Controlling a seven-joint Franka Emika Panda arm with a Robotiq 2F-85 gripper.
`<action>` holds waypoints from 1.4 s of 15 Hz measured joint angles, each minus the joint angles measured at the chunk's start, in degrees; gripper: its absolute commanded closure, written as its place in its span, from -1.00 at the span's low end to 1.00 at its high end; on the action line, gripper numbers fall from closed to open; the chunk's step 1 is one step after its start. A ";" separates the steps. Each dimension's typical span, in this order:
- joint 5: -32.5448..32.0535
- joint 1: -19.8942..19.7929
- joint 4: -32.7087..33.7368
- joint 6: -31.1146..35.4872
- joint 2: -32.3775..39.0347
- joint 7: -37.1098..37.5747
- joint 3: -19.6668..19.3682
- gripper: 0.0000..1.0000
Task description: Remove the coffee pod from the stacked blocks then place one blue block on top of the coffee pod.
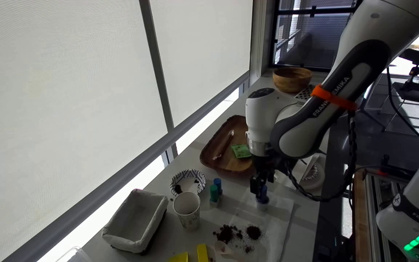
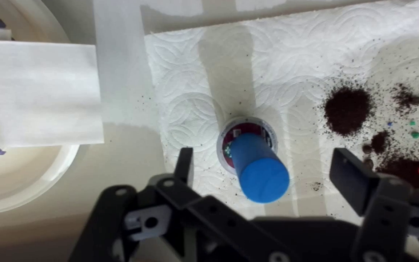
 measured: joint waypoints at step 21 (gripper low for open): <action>-0.69 0.42 13.04 -12.11 -6.13 -4.78 1.10 -1.00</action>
